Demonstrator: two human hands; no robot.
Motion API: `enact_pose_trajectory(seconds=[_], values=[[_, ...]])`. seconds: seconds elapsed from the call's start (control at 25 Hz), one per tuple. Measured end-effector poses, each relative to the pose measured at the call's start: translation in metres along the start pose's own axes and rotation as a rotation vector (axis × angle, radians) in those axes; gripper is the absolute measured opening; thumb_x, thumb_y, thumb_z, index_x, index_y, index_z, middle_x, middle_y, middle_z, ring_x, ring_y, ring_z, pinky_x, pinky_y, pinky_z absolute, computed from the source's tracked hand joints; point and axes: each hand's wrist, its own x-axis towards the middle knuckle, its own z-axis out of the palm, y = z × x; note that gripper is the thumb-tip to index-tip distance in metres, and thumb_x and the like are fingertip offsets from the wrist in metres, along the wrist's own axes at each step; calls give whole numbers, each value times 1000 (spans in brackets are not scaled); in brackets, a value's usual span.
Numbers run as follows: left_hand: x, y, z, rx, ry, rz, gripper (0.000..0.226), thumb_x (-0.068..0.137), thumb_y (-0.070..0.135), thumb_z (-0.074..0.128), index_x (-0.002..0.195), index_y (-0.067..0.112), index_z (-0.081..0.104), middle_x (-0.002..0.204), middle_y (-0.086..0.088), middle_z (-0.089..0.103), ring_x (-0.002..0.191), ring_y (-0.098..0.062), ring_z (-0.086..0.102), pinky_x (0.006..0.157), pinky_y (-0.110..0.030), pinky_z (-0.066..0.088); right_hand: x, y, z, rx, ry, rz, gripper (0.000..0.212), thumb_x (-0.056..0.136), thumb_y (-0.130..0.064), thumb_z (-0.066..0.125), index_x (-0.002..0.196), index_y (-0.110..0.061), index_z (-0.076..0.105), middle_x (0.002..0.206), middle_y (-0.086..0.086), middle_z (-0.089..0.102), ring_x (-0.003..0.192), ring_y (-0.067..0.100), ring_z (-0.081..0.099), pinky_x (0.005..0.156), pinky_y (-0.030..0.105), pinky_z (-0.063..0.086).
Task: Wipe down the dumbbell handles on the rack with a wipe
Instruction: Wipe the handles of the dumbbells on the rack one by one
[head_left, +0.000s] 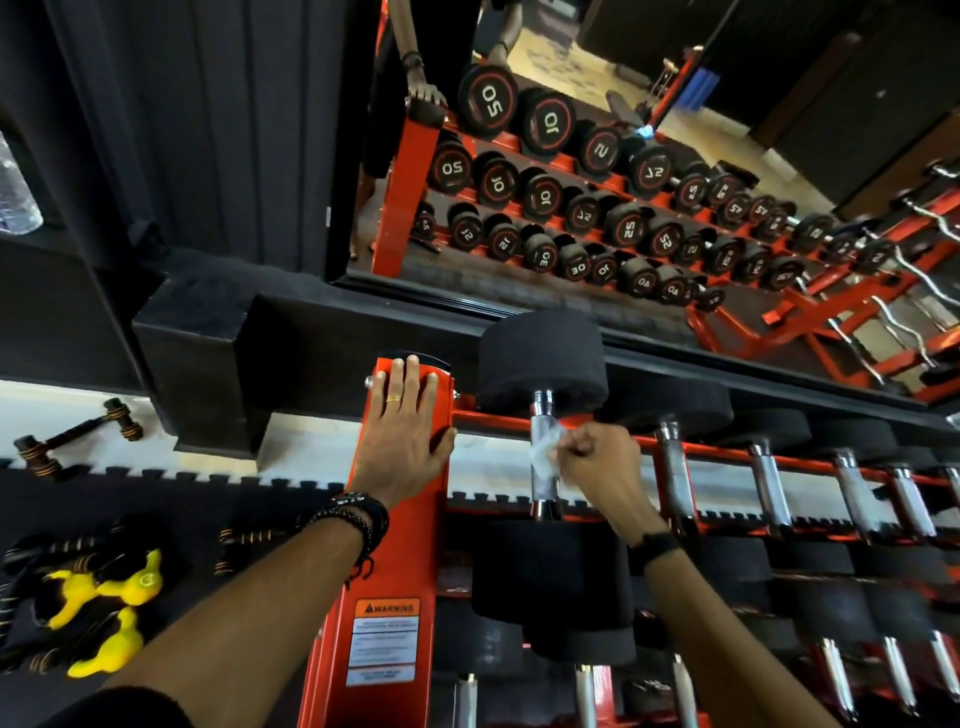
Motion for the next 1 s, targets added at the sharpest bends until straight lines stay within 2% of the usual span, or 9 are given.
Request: enact_pose_trajectory(seconds=[0.12,0.2,0.28,0.36,0.52,0.64,0.8,0.92,1.0], values=[[-2,0,-1,-24,-8,3,72,100,55,29,152,5,29,160,-26,18,150,-40,12,121,-56,12,14,-22,4,16,142,-18,11,87,3,64,82,-3,72,79,0,69,65,-1,56,62,6,48],[-1,-1,0,-32,-4,1,72,100,55,29,152,5,29,160,-26,18,150,-40,12,121,-56,12,10,-15,4,-33,89,-8,12,86,5,63,78,2,71,79,2,71,60,-3,57,63,9,51],[0,0,1,-30,2,-2,71,99,53,31,151,5,30,160,-26,19,150,-41,13,121,-56,13,-3,3,-1,-62,-51,60,14,85,5,66,72,3,71,67,3,68,50,-2,59,48,12,48],[0,0,1,-21,11,-1,71,98,52,32,151,5,31,159,-27,20,149,-41,13,121,-56,13,-11,9,-7,105,-166,208,13,83,6,70,72,-1,70,64,5,67,47,4,61,45,19,46],[-1,-1,1,-39,16,7,71,99,54,32,151,5,30,160,-26,19,150,-40,12,121,-56,12,22,-7,2,393,41,206,28,83,14,63,80,-13,71,79,5,71,74,16,69,62,25,55],[-1,0,0,-45,8,3,71,99,53,34,151,5,30,160,-26,19,150,-40,12,121,-55,12,24,-3,12,220,80,175,28,82,16,56,82,-6,74,76,2,70,70,13,64,61,20,50],[1,0,1,-38,6,-1,71,98,52,35,151,5,30,160,-26,18,150,-41,12,121,-56,12,9,24,9,3,-221,289,36,75,22,40,70,2,69,55,0,60,52,17,56,50,28,48],[0,-1,0,-57,15,3,71,98,52,36,151,5,31,159,-26,19,150,-41,12,121,-57,13,25,8,7,296,-110,304,36,86,19,44,88,-2,73,84,9,71,74,20,66,67,32,56],[0,-1,0,-64,13,3,70,98,52,37,151,5,32,159,-26,20,150,-41,13,121,-57,13,30,-5,8,419,-88,283,36,90,15,43,87,-5,72,89,9,73,80,20,68,73,32,58]])
